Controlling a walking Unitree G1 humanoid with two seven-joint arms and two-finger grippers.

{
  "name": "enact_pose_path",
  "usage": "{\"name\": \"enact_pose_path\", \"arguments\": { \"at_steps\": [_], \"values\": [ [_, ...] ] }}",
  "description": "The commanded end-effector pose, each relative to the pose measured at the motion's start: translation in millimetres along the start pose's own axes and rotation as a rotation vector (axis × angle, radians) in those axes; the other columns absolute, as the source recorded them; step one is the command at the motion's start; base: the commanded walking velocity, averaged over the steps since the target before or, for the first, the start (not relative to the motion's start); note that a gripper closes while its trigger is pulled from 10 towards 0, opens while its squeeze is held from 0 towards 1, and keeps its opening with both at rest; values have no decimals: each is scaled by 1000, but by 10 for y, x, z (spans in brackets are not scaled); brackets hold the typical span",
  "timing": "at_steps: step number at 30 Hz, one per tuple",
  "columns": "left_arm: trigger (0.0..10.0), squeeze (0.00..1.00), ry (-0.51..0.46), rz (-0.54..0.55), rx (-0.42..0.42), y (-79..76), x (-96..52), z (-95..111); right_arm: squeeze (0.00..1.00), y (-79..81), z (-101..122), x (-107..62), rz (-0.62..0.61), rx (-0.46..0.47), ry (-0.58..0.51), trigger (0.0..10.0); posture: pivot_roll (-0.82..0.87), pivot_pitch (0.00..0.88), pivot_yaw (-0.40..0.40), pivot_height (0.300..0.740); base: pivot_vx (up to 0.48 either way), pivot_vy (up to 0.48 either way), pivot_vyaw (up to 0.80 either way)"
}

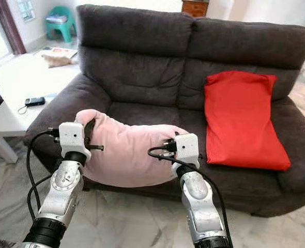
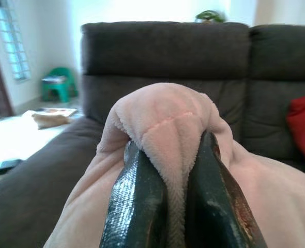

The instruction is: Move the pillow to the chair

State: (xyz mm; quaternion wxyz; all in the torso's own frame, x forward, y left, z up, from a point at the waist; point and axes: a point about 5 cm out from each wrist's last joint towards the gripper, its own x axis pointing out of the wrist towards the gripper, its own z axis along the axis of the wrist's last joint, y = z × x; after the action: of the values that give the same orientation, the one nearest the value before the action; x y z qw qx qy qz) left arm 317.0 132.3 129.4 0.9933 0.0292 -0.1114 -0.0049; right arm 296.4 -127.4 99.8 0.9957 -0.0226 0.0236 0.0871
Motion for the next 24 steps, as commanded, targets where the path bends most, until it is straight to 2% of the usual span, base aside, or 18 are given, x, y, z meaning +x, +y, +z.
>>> {"name": "enact_pose_path", "arguments": {
  "at_steps": [1,5,9,19,24],
  "values": [
    [10000,0,-37,-41,-1,-64,32,72,0,105,216,60,40,11,-102,10000,-24,0,-68,740,0,390,0],
    [10000,0,-38,-37,-1,-59,32,74,0,116,213,62,39,14,-99,10000,-22,0,-68,740,0,374,0],
    [10000,0,-36,-37,-2,-52,32,71,0,118,212,64,40,15,-99,10000,-22,0,-67,740,0,0,0],
    [10000,0,-33,-44,-1,-60,28,67,0,118,221,72,34,18,-102,10000,-20,0,-65,740,0,427,0],
    [10000,0,-38,-53,8,-70,27,72,0,119,225,77,30,19,-103,10000,-21,0,-63,740,0,0,0]
  ]
}}
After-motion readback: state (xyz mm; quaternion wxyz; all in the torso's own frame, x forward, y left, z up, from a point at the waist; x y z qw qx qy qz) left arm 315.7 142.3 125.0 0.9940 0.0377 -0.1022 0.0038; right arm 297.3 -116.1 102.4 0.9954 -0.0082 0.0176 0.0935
